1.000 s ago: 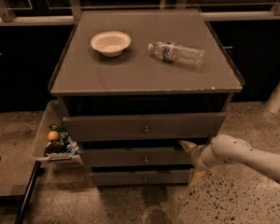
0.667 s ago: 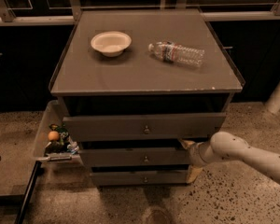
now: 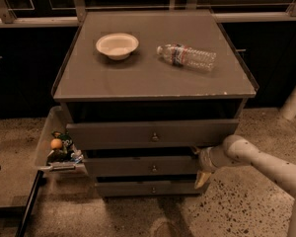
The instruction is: Open middle drawer
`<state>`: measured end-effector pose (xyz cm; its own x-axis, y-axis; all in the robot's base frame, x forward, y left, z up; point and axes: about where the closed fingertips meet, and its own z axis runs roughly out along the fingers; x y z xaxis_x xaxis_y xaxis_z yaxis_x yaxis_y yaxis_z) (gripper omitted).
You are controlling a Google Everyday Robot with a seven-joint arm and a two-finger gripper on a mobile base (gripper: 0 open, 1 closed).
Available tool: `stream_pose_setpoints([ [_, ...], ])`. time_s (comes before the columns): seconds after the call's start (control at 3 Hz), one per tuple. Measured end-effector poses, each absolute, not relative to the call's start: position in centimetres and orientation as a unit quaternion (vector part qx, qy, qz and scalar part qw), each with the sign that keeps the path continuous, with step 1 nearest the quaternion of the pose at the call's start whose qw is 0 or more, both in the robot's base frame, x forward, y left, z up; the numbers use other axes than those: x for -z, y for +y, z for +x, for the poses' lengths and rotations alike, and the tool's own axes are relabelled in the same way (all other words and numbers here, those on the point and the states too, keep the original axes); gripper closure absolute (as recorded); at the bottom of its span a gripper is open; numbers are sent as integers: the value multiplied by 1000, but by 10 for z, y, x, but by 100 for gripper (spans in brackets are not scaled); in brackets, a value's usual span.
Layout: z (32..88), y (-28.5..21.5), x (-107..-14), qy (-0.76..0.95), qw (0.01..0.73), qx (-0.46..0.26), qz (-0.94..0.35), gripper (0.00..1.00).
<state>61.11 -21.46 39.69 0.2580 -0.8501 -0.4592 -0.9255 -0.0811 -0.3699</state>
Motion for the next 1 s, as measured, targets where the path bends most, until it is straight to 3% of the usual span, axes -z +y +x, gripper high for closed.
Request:
stream_pose_setpoints([
  [0.33, 611, -215, -397, 606, 304, -62, -733, 0],
  [1.0, 610, -214, -397, 606, 303, -64, -733, 42],
])
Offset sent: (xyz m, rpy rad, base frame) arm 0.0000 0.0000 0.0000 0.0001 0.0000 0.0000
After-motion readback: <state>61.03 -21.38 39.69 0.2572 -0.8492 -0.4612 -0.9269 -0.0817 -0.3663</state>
